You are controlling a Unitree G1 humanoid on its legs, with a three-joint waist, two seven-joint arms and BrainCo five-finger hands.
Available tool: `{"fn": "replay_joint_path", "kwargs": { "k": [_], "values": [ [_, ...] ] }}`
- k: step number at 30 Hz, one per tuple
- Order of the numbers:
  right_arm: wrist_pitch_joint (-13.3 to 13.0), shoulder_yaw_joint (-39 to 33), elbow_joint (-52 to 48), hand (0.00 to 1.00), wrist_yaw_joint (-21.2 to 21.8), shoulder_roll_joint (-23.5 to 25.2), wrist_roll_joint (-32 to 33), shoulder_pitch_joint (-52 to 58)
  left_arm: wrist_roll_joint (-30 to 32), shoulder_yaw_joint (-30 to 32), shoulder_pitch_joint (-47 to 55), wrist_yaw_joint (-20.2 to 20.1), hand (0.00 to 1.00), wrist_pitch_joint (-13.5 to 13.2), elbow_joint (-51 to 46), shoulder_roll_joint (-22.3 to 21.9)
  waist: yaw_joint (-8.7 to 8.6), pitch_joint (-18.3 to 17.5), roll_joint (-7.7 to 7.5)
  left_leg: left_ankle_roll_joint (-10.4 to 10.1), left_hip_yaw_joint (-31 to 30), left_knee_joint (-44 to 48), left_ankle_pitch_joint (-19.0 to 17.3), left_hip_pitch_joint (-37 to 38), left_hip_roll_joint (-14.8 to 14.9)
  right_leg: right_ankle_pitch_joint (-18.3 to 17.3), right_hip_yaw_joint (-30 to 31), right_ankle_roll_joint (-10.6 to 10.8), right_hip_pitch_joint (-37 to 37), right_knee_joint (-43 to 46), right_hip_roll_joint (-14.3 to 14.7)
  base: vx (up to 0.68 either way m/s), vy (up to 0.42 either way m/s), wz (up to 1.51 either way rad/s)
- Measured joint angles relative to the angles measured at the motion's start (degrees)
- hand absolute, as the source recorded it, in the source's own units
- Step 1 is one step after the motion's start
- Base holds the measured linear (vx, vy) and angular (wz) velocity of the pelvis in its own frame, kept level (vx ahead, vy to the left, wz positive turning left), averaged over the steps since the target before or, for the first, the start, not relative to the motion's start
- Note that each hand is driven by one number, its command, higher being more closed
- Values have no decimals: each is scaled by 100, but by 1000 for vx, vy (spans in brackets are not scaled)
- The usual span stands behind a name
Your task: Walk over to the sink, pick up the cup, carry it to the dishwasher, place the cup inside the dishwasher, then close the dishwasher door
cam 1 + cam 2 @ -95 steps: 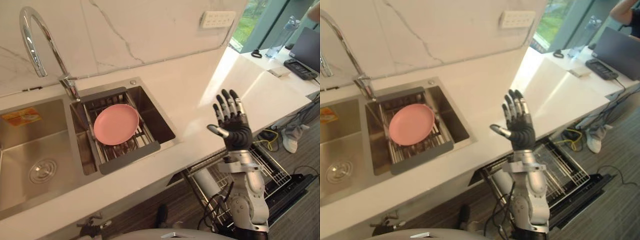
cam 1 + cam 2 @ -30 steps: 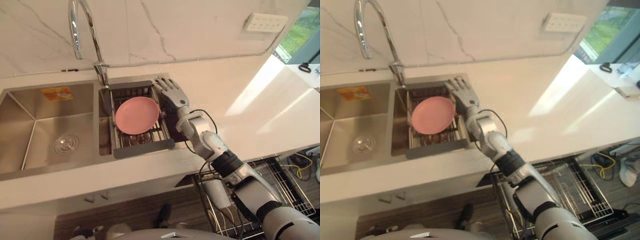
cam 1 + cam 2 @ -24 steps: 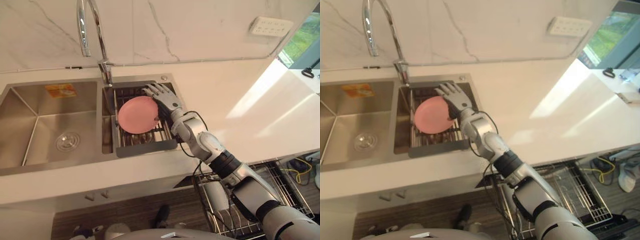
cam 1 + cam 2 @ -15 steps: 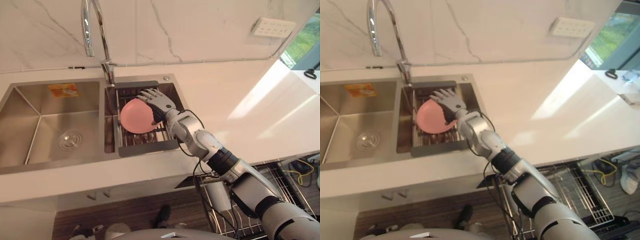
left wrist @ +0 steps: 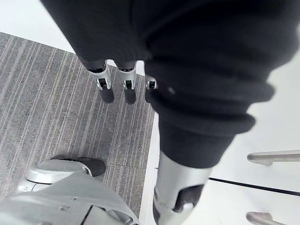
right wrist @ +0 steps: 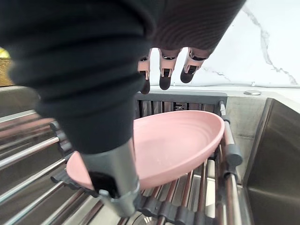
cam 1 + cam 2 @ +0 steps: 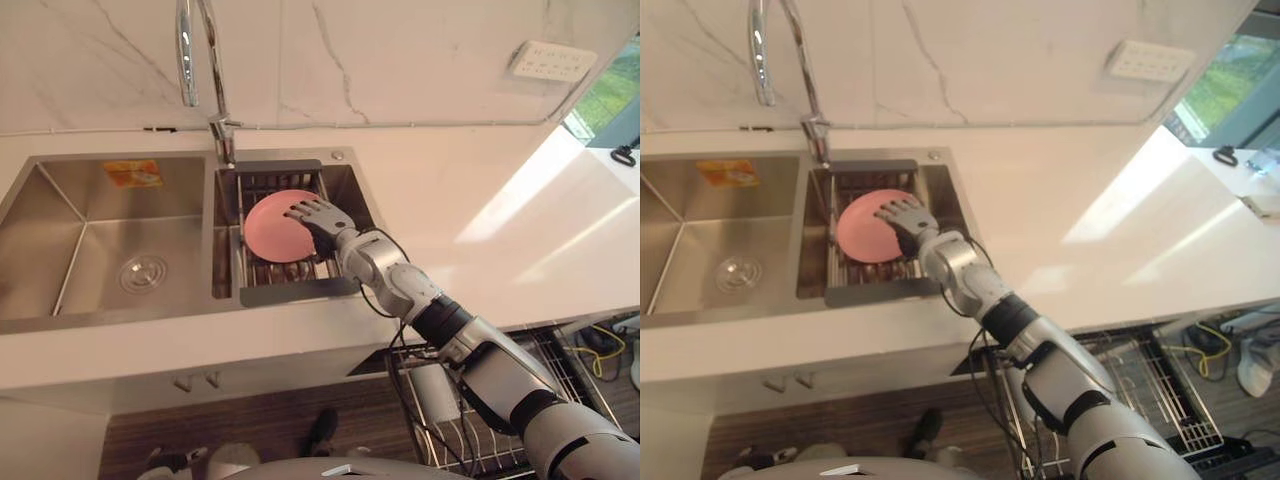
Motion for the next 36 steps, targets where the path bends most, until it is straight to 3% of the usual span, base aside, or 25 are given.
{"fn": "replay_joint_path", "kwargs": {
  "k": [3,12,17,23,30,36],
  "values": [
    [42,1,394,0,-27,201,-226,13,-99,-160,-9,72,0,98,-10,-6,11,8,12,1,-71,69,-17,-20,-3,-22,-15,30,39,-1,-21,-26,-2,10],
    [484,-12,781,0,-741,542,-472,349,-100,-149,60,105,0,107,-16,-156,71,118,181,-30,-103,55,-36,3,-2,-118,-61,71,80,0,-40,-10,-2,3],
    [616,-26,944,0,-1041,601,-663,354,-100,-144,13,102,0,78,-17,-157,69,127,195,-14,-198,58,-54,44,3,-143,-142,103,169,0,-45,21,16,8],
    [694,-29,1287,0,-1322,682,-725,209,-100,-140,-5,89,0,76,-17,-153,180,148,230,-14,-235,49,-68,108,1,-143,-174,105,252,0,-51,23,20,4],
    [740,-57,1875,0,-1324,794,-891,-66,-99,-141,-93,48,0,77,-16,-151,335,164,243,-14,-261,44,-94,112,1,-158,-195,126,266,0,-52,4,1,1],
    [509,-116,2310,0,-801,784,-897,-295,-96,-147,-109,-54,0,88,-16,-143,449,297,210,-16,-375,-36,-92,223,1,-180,-298,153,398,0,-55,14,5,10]
  ]
}}
